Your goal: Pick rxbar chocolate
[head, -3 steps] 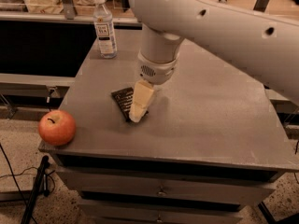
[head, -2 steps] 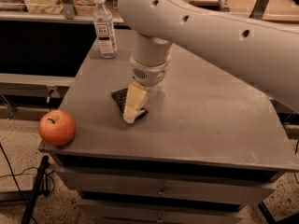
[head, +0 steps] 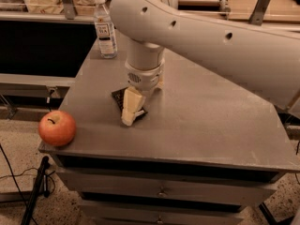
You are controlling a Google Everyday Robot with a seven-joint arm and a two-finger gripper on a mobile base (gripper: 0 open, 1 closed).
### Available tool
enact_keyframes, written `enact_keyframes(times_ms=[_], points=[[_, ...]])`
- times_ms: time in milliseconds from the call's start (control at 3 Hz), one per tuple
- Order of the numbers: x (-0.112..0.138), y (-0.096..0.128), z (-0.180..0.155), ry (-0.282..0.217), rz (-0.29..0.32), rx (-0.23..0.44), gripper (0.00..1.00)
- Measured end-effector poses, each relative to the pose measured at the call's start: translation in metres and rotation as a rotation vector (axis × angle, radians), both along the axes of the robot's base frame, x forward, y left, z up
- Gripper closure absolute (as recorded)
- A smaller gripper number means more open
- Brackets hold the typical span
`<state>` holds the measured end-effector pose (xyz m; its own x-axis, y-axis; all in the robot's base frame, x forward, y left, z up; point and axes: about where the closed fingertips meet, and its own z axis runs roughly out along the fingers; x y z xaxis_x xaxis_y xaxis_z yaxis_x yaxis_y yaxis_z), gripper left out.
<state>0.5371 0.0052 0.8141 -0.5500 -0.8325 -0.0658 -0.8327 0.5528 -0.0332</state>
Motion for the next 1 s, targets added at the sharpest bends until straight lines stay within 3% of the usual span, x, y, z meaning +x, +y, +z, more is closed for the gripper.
enact_keyframes(times_ms=[333, 667, 1000], points=[[0.0, 0.0, 0.0, -0.002, 0.001, 0.001, 0.36], [0.0, 0.001, 0.002, -0.003, 0.001, 0.001, 0.43], [0.0, 0.001, 0.011, -0.003, 0.001, 0.001, 0.2]])
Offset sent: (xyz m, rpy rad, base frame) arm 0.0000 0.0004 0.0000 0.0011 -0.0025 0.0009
